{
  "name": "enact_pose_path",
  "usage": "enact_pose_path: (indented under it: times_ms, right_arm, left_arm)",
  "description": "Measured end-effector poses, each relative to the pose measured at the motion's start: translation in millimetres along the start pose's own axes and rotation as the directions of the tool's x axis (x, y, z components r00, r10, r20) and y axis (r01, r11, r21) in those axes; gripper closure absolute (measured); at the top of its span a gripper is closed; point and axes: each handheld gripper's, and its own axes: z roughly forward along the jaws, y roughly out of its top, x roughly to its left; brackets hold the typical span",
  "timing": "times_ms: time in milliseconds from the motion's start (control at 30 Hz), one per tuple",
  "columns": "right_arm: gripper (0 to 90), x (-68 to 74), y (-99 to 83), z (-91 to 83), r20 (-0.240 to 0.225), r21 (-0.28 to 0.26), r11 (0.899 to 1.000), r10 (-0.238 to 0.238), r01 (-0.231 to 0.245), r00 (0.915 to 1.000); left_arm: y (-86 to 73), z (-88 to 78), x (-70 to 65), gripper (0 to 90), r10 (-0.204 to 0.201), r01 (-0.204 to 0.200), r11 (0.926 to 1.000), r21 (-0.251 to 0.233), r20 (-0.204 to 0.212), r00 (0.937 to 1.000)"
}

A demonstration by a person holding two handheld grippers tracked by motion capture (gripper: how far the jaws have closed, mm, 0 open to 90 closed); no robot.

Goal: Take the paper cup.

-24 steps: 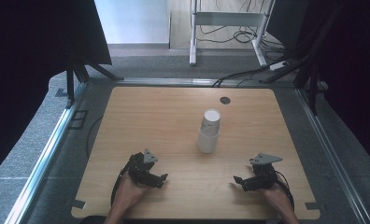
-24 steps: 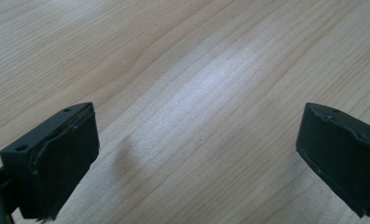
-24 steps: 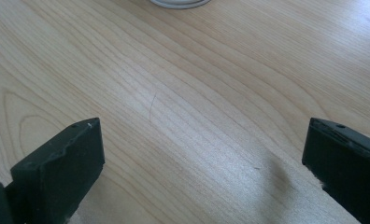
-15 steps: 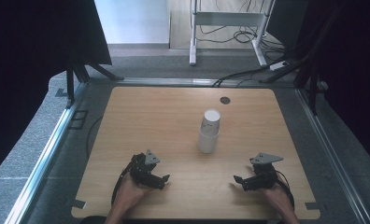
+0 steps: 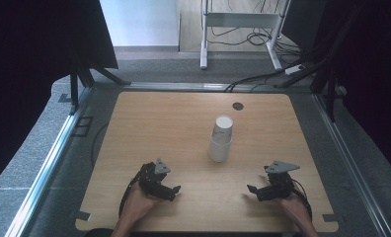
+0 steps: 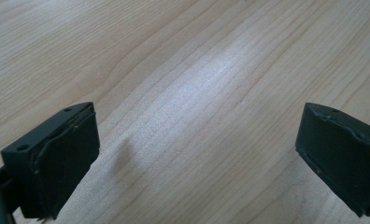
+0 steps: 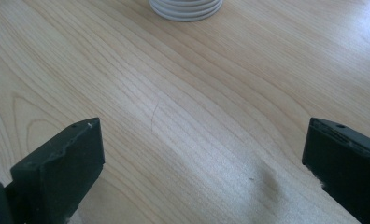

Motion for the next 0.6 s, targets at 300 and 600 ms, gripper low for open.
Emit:
enact_pose_path:
  times_ms: [300,600]
  right_arm:
    - [0.0,-2.1,5.2,-0.8,-0.045,0.007,1.0,0.008,-0.008,0.9989]
    - [0.0,-4.1,16.7,-5.4,-0.065,0.007,1.0,0.024,-0.023,0.9976]
  left_arm:
    - [8.1,0.7,5.1,0.5,0.004,-0.004,0.9996,-0.029,-0.005,1.0]
    - [20.1,-2.6,12.4,1.3,0.015,-0.015,0.9973,-0.071,0.008,0.9998]
